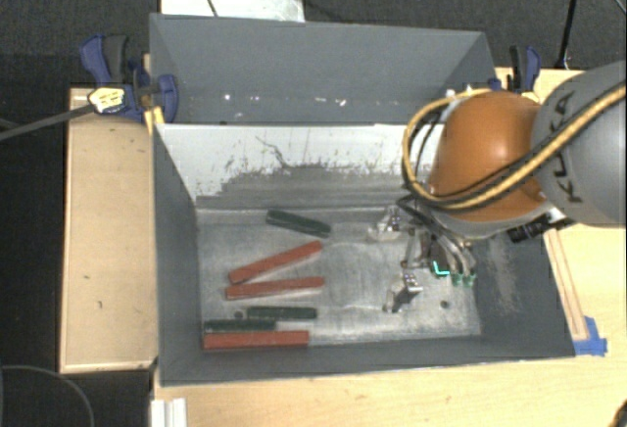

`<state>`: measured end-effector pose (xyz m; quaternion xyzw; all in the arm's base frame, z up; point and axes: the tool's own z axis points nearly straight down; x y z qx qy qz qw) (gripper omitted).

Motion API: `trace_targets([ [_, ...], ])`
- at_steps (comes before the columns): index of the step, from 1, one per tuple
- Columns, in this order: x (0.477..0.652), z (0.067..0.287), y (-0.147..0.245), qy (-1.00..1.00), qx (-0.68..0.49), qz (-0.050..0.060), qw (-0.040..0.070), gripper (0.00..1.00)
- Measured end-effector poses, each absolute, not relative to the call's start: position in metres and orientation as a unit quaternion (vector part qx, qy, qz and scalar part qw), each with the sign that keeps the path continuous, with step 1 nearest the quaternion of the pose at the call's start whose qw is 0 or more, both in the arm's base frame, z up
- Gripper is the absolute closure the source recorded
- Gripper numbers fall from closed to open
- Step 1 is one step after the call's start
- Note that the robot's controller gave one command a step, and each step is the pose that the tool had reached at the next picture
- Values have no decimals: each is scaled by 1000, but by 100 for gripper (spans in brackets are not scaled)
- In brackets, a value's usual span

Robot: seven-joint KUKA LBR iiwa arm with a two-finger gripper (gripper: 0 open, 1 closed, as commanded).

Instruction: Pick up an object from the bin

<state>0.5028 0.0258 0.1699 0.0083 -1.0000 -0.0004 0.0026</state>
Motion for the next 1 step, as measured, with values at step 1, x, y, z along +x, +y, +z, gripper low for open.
trace_targets([
  [1,505,173,26,-1000,8,0,-1,0],
])
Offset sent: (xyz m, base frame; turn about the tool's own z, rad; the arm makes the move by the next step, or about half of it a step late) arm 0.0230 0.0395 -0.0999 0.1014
